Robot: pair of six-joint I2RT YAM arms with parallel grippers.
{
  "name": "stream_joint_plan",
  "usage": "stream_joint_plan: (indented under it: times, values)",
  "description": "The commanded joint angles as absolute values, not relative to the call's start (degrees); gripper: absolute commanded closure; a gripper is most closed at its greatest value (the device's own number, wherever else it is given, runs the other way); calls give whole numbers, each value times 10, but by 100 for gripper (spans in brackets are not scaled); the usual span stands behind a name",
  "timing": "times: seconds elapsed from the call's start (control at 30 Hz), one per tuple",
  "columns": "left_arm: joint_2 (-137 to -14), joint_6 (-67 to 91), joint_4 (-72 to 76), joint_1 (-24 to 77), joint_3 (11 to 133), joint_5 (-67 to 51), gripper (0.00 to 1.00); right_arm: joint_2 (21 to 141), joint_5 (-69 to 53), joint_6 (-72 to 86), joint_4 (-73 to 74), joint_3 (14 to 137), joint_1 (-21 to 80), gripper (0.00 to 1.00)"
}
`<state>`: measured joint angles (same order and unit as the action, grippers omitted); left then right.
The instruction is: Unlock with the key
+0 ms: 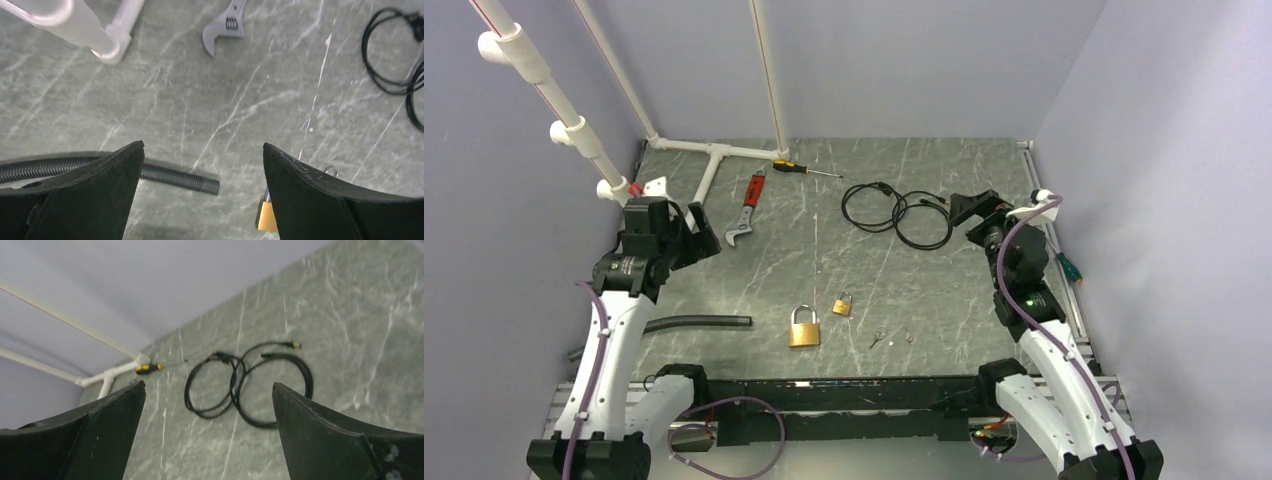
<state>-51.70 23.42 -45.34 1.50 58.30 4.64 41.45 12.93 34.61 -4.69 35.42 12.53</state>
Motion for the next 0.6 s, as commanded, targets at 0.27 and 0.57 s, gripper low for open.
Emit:
stream_joint_plan:
  times: [0.27,0.57]
  values:
    - [-578,193,-438,17,565,-98,15,466,3,416,144,384,138,0]
    - [-582,195,-438,27,563,-126,16,537,91,452,342,410,260,1]
